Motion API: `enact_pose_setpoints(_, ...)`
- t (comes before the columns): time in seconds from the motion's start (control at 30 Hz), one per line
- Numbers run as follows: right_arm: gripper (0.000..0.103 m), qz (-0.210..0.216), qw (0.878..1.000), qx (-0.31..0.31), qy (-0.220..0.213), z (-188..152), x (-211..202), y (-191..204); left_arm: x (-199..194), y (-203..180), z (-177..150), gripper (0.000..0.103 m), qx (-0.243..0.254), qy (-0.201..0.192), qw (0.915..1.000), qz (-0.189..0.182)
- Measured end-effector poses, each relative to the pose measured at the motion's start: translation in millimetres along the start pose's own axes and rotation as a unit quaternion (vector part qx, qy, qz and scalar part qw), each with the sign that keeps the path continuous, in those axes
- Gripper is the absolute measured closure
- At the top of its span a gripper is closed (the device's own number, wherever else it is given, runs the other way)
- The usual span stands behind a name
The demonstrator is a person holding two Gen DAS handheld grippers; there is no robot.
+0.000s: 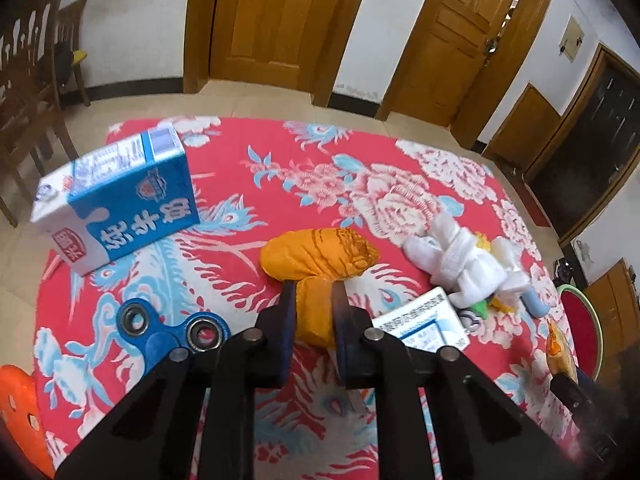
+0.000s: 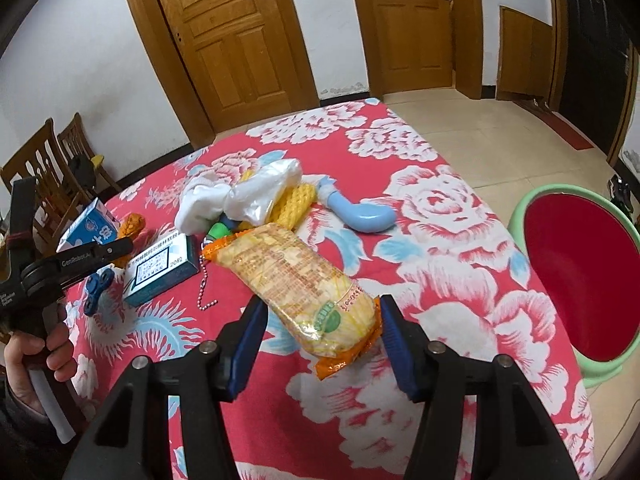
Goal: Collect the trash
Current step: 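Carry the orange cloth and bread bag over the red basin with both tools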
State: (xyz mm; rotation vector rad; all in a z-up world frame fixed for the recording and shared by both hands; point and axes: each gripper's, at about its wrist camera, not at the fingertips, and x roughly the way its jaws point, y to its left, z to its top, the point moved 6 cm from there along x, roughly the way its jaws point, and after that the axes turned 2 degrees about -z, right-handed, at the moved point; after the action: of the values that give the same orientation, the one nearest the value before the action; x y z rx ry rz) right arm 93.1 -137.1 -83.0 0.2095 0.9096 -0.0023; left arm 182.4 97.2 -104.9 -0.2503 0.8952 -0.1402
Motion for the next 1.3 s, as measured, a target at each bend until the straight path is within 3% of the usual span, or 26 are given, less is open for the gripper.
enact_pose_setpoints(0.53, 0.044, -0.018, 0.997, 0.057, -0.042, 4.1, -44.1, -56.7, -53.9, -91.4, -2.6, 0.087, 0.07, -0.037, 0.9952, -0.057)
enact_pose_setpoints(1.0, 0.043, -0.054, 0.99, 0.117, -0.063, -0.1, -74.3, -131.1, -52.8, -185.6, -27.2, 0.087, 0.136, -0.018, 0.985, -0.105)
enact_pose_setpoints(1.3, 0.043, -0.077, 0.981, 0.161, -0.069, -10.1, -84.4, -179.0, -41.9, -248.9, -46.7, 0.087, 0.185, 0.0, 0.9738, -0.133)
